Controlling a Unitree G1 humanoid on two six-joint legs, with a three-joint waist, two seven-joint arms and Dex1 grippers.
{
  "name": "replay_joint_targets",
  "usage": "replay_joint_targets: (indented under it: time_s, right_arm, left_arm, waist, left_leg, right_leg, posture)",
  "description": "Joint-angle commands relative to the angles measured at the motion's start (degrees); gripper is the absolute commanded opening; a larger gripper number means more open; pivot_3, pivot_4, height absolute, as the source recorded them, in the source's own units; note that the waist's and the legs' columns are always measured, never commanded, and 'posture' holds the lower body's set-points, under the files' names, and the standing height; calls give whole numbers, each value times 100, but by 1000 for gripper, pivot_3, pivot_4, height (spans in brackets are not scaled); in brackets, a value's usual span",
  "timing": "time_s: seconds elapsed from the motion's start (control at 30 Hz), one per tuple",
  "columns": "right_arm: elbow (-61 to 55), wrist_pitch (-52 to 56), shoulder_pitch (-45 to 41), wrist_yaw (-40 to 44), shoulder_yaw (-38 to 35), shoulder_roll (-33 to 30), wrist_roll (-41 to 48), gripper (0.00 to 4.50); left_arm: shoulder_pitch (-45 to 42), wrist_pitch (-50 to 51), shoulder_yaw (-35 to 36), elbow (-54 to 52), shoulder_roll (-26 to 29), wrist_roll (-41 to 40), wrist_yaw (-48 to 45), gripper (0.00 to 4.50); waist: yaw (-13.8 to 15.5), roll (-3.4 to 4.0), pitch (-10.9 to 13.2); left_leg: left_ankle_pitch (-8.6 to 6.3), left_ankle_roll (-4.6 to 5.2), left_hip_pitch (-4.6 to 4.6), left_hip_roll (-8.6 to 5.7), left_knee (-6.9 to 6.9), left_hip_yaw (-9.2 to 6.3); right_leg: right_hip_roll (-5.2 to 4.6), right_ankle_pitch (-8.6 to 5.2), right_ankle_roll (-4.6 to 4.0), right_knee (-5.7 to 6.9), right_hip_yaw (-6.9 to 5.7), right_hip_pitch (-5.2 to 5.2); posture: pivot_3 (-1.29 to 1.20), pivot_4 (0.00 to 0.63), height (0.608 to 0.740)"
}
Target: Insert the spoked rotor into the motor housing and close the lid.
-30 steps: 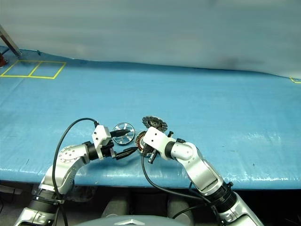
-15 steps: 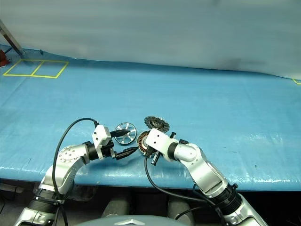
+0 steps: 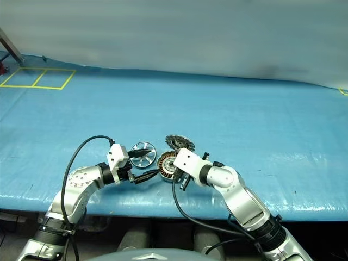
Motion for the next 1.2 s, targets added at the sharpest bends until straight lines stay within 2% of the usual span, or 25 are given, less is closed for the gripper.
replay_joint_targets:
  time_s: [0.03, 0.4, 1.2]
  right_arm:
    - [99, 411, 124, 33, 41, -117, -37, 46]
    - [-550, 589, -209, 38, -84, 9, 64, 46]
    - [-715, 630, -502, -24, 65, 162, 35, 46]
  left_arm:
    - [-37, -86, 33, -75, -22, -41, -39, 4500]
    - [2, -78, 14, -81, -46, -45, -37, 4500]
    - [0, -67, 7, -64, -68, -40, -98, 4500]
  waist:
    - [1, 0, 0]
    - [-3, 1, 48]
    - [-10, 3, 56]
  left_leg:
    - [0, 0, 0, 0, -7, -1]
    - [-1, 0, -18, -3, -32, -3]
    - [0, 0, -20, 0, -31, -4]
  right_leg:
    - [1, 0, 0, -7, -1, 0]
    - [7, 7, -12, -28, -6, 13]
    - [14, 10, -13, -20, -5, 12]
  posture:
    - [0, 150, 740]
    - [0, 150, 740]
    - [0, 150, 740]
